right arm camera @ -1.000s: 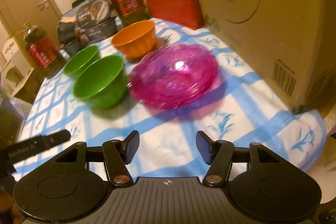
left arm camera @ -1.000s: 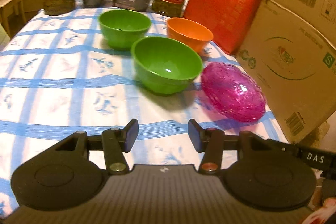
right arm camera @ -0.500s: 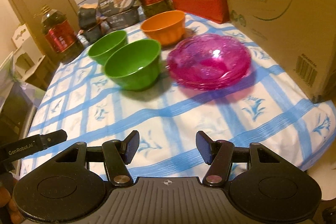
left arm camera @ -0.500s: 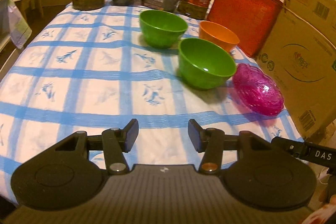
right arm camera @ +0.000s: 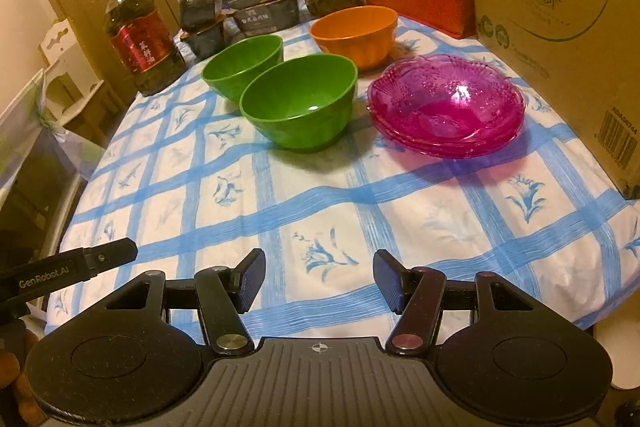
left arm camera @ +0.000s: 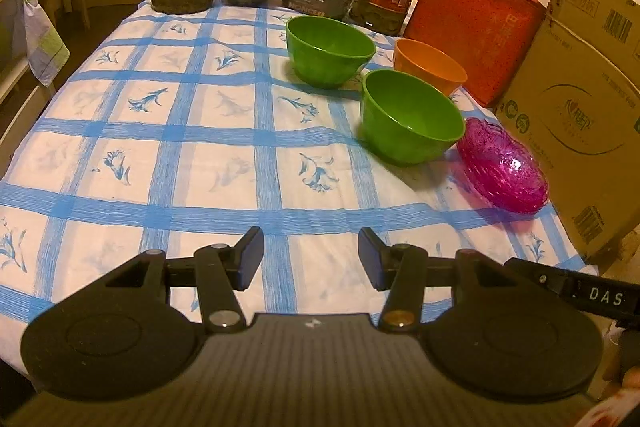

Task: Organize plates and bowls
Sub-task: 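Pull both grippers back from the pink plate stack, then move both grippers to the rim of the orange bowl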

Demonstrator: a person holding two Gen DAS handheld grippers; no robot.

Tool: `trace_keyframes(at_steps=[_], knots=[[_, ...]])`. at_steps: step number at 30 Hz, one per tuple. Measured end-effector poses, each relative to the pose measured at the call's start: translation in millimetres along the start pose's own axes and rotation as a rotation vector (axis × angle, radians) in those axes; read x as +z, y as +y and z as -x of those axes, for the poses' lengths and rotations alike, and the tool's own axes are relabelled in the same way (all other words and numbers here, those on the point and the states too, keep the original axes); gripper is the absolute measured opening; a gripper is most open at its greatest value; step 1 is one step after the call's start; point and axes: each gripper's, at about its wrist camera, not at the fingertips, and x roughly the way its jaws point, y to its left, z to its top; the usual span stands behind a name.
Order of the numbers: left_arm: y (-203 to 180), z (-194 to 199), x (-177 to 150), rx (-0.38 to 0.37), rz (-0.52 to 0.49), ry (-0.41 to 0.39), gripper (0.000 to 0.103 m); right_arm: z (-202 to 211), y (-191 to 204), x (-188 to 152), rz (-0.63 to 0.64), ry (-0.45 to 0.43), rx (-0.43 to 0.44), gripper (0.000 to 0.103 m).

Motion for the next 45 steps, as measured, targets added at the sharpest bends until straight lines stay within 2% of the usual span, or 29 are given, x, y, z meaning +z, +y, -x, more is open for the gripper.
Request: trace_keyframes(at_steps=[22, 30, 35, 45], knots=[[-15.8, -16.0, 7.9, -0.040, -0.037, 0.033, 0.048, -7.4, -9.3, 8.1, -0.007, 0.009, -0.031, 0.060], [-30.0, -25.5, 21.5, -0.059, -0.091, 0.028, 0.048, -11.9, -16.6, 19.0, -0.014, 0.008, -0.037, 0.060], [-41.3, -33.4, 43.5, -0.087, -0.125, 0.017, 0.048, -12.7, -27.2, 40.6, -0.044, -0.015, -0.024, 0.060], [-80.4, -69.4, 115.6, -0.111, -0.232, -0.023, 0.048, -32.2, -60.9, 121.6, -0.047, -0.070, -0.050, 0.060]])
